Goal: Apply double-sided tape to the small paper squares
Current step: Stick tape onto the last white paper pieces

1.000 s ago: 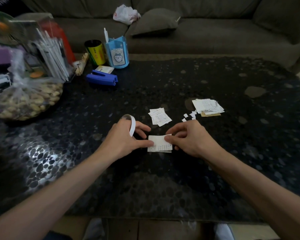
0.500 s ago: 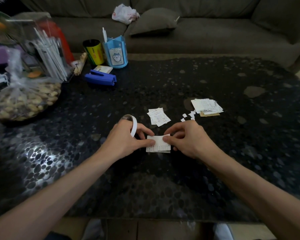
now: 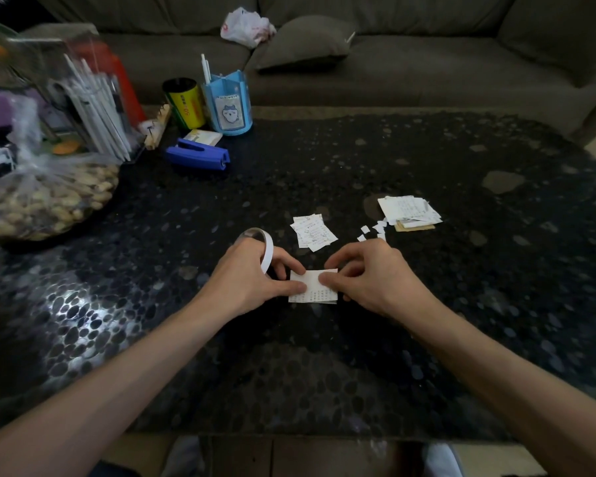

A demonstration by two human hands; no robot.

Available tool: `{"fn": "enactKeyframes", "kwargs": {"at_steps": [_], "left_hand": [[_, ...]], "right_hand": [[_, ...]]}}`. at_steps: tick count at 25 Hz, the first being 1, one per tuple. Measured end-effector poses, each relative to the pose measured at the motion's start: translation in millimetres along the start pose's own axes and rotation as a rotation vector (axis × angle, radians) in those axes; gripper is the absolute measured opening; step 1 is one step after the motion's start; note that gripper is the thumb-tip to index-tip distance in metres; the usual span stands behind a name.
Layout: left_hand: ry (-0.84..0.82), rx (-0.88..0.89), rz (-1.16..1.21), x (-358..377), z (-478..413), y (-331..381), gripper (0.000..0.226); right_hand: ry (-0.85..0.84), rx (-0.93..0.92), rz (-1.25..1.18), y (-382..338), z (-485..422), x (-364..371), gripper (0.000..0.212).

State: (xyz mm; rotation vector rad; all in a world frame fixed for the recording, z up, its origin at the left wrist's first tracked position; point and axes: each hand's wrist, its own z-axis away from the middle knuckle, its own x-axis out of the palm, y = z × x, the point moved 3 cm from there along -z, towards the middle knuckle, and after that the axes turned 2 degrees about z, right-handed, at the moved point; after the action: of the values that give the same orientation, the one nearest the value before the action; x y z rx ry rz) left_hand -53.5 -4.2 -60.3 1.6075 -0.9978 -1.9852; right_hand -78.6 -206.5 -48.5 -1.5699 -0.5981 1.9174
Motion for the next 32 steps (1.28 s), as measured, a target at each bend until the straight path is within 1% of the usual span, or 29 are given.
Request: {"fn": "enactKeyframes", "kwargs": {"at_steps": [3, 5, 8, 11, 15, 18, 20, 25, 29, 32], "left_hand": [[-0.005, -0.008, -0.031, 0, 0, 1, 0.018], [-0.006, -0.008, -0.036, -1, -1, 2, 0.019], [-0.031, -0.009, -0.028, -2, 0, 3, 0.029], [-0.063, -0.014, -0.027, -3, 1, 4, 0.041], [-0.092, -0.025, -0.068, -3, -1, 7, 0.042], [-0.101, -0.038, -0.072, -4, -1, 9, 0.041], [-0.100, -0.041, -0.083, -5, -2, 9, 0.040], [-0.105, 0.023, -0.118, -4, -3, 14, 0.033], [-0.132, 0.029, -0.063, -4, -3, 16, 0.034], [-0.113, 0.032, -0.067, -5, -4, 15, 0.042]], "right_hand": [[0.083, -0.062, 0.111, -3, 3, 5, 0.029], [0.121, -0.071, 0.160, -6, 5, 8, 0.039], [0.148, -0.043, 0.230, -10, 5, 10, 0.049], [0.165, -0.047, 0.267, -13, 5, 14, 0.051], [0.058, -0.050, 0.249, -13, 0, 8, 0.048], [-0.028, -0.014, 0.181, -7, -4, -5, 0.043], [-0.068, -0.035, 0.135, -3, -5, -7, 0.039], [-0.077, -0.165, 0.156, 2, 2, -5, 0.038], [-0.064, -0.168, 0.156, 2, 2, -3, 0.018], [-0.075, -0.142, 0.040, 4, 2, -3, 0.011]]}}
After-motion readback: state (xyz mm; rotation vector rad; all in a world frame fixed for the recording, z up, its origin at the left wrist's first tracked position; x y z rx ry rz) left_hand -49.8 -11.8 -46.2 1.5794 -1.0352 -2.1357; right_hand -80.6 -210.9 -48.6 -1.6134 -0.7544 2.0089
